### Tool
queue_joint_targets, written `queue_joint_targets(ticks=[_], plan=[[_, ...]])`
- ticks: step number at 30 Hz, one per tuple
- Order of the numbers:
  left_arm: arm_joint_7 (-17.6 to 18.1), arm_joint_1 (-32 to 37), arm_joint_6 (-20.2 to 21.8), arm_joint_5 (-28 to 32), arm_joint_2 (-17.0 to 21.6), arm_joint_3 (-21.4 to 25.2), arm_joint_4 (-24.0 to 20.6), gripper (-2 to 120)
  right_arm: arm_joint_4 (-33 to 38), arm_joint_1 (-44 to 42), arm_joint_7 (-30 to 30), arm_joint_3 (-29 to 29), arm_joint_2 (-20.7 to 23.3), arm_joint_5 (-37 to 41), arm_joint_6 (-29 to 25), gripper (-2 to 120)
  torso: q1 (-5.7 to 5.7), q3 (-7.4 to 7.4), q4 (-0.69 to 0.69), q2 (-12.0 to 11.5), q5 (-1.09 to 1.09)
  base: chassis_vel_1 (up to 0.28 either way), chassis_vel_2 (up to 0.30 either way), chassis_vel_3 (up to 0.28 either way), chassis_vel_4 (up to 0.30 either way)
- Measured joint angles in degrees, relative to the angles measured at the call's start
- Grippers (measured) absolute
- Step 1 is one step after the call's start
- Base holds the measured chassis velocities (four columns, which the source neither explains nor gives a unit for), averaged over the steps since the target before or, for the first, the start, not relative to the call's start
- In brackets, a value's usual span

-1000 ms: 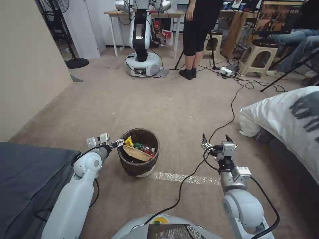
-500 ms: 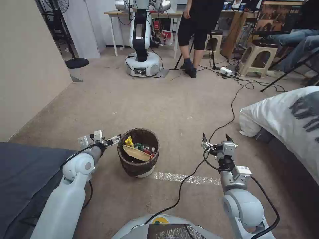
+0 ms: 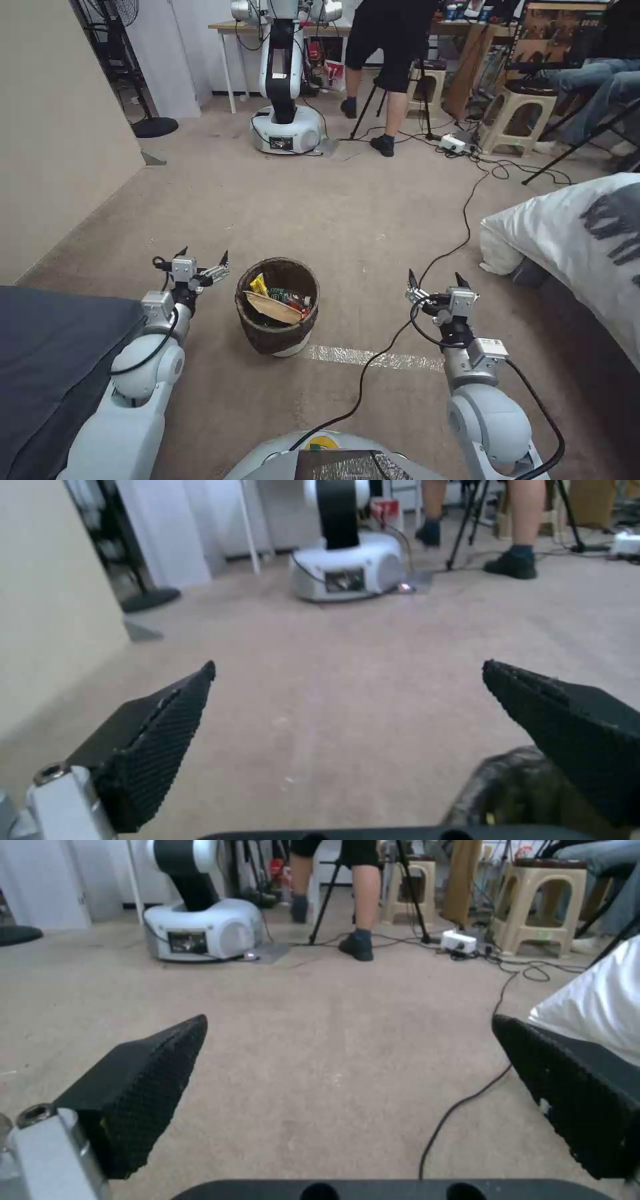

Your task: Pick up the trash bin, then pick up the garbage from the floor and place it into the trash bin.

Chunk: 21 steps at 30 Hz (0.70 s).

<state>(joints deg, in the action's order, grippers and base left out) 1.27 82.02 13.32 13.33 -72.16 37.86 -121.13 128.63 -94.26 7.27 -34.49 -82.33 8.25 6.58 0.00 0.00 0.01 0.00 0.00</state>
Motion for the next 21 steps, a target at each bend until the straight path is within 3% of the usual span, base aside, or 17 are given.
queue_joint_targets(ticks=[8,17,21], plan=[[-2.1,8.8,-8.8,-8.0,-4.7,6.4,-4.0,100,1.3,-4.3,-0.1,-1.3,-1.9,-0.8,-3.9,100,0.00,0.00,-0.01,0.0,0.00,0.000,0.000,0.000,0.000],[-3.0,15.8,-15.4,-9.6,-9.2,9.7,-6.0,100,2.2,-9.5,-0.1,-1.6,-1.9,-1.3,-10.2,100,0.00,0.00,-0.02,0.0,0.00,0.000,0.000,0.000,0.000],[-3.1,17.5,-16.4,-9.5,-10.0,10.3,-6.7,100,2.5,-11.0,0.2,-1.5,-1.9,-1.6,-12.1,100,0.00,-0.01,-0.01,0.0,0.00,0.000,0.000,0.000,0.000]])
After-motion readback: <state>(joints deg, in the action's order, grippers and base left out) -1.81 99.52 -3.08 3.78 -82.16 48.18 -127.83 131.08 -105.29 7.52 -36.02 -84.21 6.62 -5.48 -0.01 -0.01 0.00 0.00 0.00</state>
